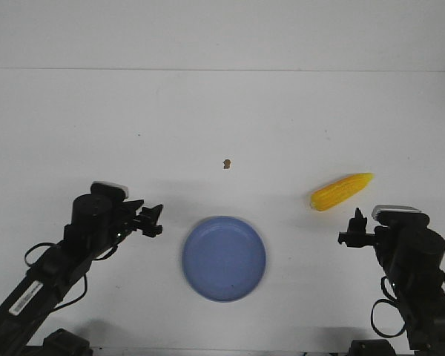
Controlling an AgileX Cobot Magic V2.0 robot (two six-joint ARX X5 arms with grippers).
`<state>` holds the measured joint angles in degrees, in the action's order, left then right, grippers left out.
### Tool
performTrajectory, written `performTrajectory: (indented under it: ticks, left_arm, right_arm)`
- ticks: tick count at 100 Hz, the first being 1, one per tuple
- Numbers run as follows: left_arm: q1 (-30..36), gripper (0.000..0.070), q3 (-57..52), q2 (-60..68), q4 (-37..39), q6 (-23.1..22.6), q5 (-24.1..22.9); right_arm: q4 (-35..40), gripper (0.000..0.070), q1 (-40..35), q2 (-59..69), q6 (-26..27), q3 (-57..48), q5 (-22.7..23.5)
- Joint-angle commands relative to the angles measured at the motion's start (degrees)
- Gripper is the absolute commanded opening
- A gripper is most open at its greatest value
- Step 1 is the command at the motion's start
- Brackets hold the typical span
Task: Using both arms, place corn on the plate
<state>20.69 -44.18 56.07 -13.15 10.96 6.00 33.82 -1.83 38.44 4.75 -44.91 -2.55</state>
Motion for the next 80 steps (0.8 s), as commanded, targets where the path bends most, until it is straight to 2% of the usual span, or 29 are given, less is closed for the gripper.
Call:
performTrajectory:
  ticks: [1,14,30,50,80]
  left_arm:
    - [-0.70,0.0359,-0.90,-2.10,-1.90,-6.27,-4.09]
    - [-2.93,0.0359,-0.90,-6.27,-5.27,-7.93,-9.33]
    - [-4.48,0.0360,-0.90,-7.52,-6.08,-7.93,-9.44]
    - [-4.50,0.0360,-0.90,-7.43,-6.14,-7.91,-9.44]
    - [-4.50,0.0360,-0.90,-7.43,-6.14,-7.91,-9.44]
  right_arm:
    - [-0.76,0.0465,-0.04,0.24,0.42,-0.96,0.87]
    - [-1.44,0.0465,-0.04,1.09,3.04,-0.96,1.46]
    - [-4.61,0.0465,0.00,6.54,8.24,-0.96,0.59]
    - [-11.78,0.0465,0.92,20.41,15.37,-2.21,0.61]
    - [-15.91,0.0473,3.74,39.39,19.74,-8.15,0.83]
